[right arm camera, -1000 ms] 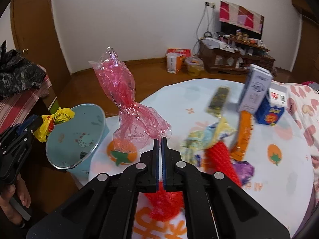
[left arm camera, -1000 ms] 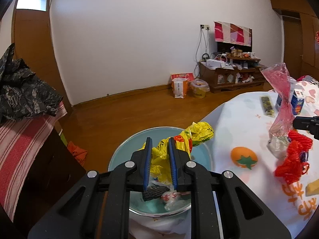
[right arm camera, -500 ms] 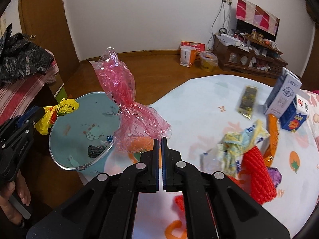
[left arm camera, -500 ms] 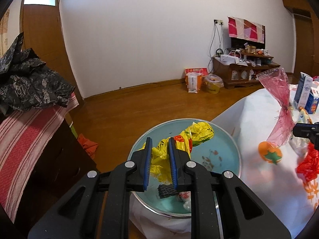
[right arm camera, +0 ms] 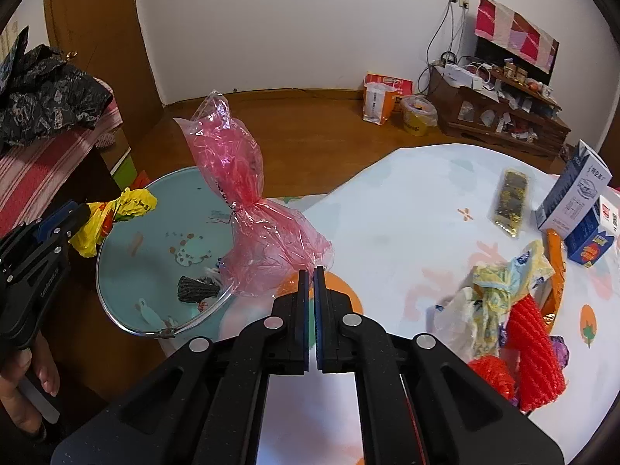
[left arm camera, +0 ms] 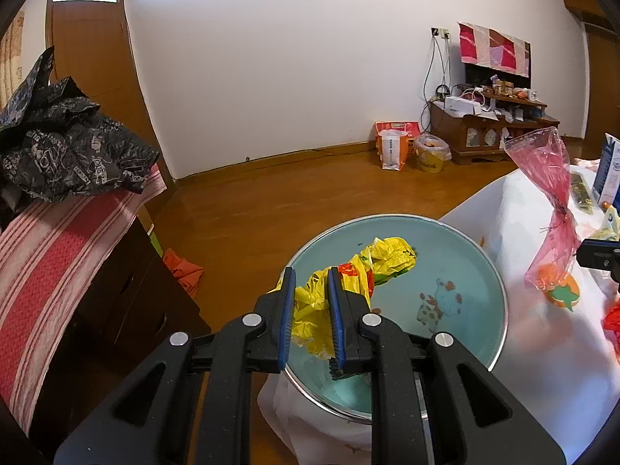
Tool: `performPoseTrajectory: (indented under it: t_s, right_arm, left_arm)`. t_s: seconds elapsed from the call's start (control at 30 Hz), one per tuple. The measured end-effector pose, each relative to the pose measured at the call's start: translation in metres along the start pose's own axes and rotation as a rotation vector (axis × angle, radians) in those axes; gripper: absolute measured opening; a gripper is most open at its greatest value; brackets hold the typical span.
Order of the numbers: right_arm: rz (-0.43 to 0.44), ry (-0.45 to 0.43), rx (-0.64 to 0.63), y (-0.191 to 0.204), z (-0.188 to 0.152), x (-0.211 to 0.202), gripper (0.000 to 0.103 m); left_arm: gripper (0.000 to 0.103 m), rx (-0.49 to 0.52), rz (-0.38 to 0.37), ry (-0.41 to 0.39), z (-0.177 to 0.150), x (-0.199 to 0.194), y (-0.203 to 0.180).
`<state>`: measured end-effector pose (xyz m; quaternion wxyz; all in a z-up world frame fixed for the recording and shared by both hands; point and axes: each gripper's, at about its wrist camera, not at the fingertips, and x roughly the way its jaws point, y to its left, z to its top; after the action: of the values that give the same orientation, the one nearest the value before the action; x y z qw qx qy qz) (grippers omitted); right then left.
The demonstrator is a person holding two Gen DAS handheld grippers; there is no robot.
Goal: Collect trash
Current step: 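Carry the yellow bag and pink bag over the blue bucket with both tools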
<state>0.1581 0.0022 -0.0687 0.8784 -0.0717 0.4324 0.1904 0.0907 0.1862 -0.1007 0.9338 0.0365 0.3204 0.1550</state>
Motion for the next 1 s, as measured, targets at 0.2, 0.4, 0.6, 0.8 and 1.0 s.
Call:
performPoseTrajectory:
  t_s: [0.2, 0.4, 0.6, 0.8, 1.0]
  right_arm:
    - [0.008, 0.009, -0.017, 0.009, 0.002, 0.007, 0.003]
    - [0.017, 0.016, -0.034, 0.018, 0.003, 0.011, 0.003]
    - [0.026, 0.023, -0.052, 0.028, 0.004, 0.016, 0.003]
    - [0.033, 0.032, -0.065, 0.034, 0.003, 0.020, 0.003]
    - [0.038, 0.034, -0.073, 0.037, 0.003, 0.020, 0.003]
  left_arm:
    - [0.017, -0.010, 0.015, 0.012, 0.000, 0.005, 0.005]
    - [0.017, -0.022, 0.028, 0.019, 0.001, 0.010, 0.012]
    - [0.017, -0.030, 0.037, 0.026, -0.001, 0.013, 0.016]
    - [0.017, -0.033, 0.036, 0.031, -0.003, 0.015, 0.017]
    - [0.017, -0.033, 0.028, 0.037, -0.003, 0.016, 0.017]
